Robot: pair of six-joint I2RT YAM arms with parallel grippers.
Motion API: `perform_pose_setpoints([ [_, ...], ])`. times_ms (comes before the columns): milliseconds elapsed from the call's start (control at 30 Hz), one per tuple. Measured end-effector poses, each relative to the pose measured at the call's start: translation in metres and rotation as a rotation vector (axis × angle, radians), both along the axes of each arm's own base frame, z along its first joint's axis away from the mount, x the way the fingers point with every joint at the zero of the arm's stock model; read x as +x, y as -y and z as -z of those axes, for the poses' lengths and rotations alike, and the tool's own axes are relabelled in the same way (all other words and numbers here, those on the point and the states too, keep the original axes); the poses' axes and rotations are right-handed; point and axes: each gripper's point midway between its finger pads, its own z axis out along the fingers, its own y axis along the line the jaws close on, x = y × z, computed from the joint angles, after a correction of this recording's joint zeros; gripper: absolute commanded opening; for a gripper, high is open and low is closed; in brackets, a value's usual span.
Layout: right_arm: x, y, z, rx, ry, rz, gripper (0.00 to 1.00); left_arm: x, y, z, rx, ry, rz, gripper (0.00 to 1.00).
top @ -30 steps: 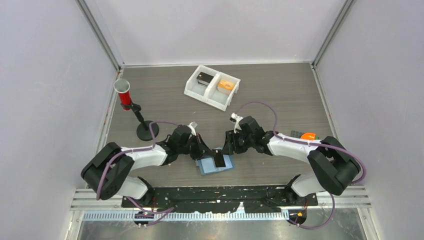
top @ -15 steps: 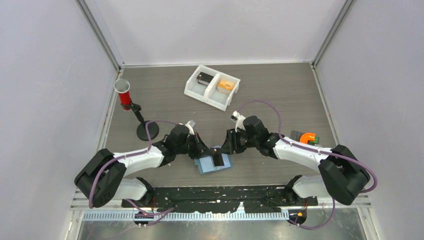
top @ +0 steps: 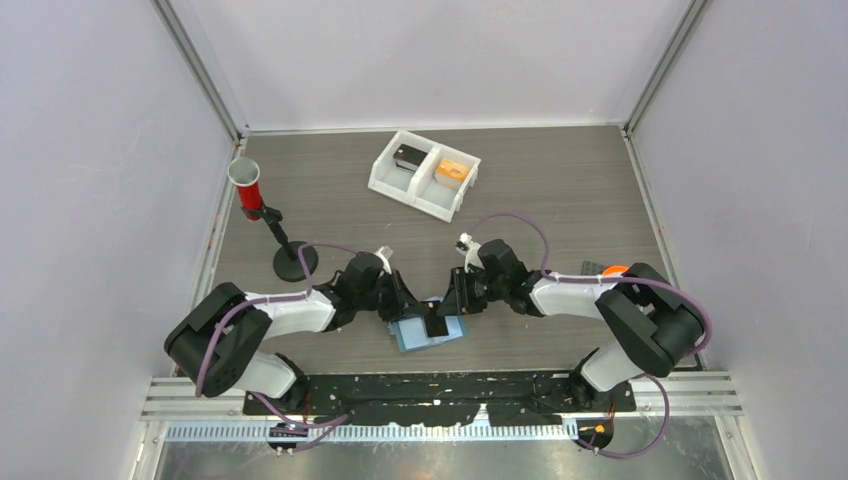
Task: Take the credit cards out of the card holder
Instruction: Remove the credit card from the card holder.
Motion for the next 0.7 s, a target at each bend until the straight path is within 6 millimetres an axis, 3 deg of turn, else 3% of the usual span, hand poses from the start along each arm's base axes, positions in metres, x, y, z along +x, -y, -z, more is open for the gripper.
perform_pose_setpoints([
  [200, -0.002, -0.001, 0.012, -0.006, -0.026, 0.0, 0.27, 0.001, 0.002, 0.003, -0.005, 0.002, 0.001, 0.27],
  [400, -0.002, -0.001, 0.013, 0.0, -0.022, 0.002, 0.25, 0.001, 0.004, 0.0, -0.02, 0.007, 0.011, 0.27],
  [433, -0.001, -0.001, 0.013, 0.0, -0.021, 0.002, 0.25, 0.001, 0.004, -0.001, -0.022, 0.007, 0.012, 0.24],
  [533, -0.002, -0.001, 0.013, 0.0, -0.021, 0.002, 0.25, 0.001, 0.004, -0.001, -0.023, 0.005, 0.013, 0.02],
  [700, -0.002, -0.001, 0.013, 0.0, -0.02, 0.002, 0.28, 0.0, 0.005, -0.003, -0.03, -0.008, 0.008, 0.0],
])
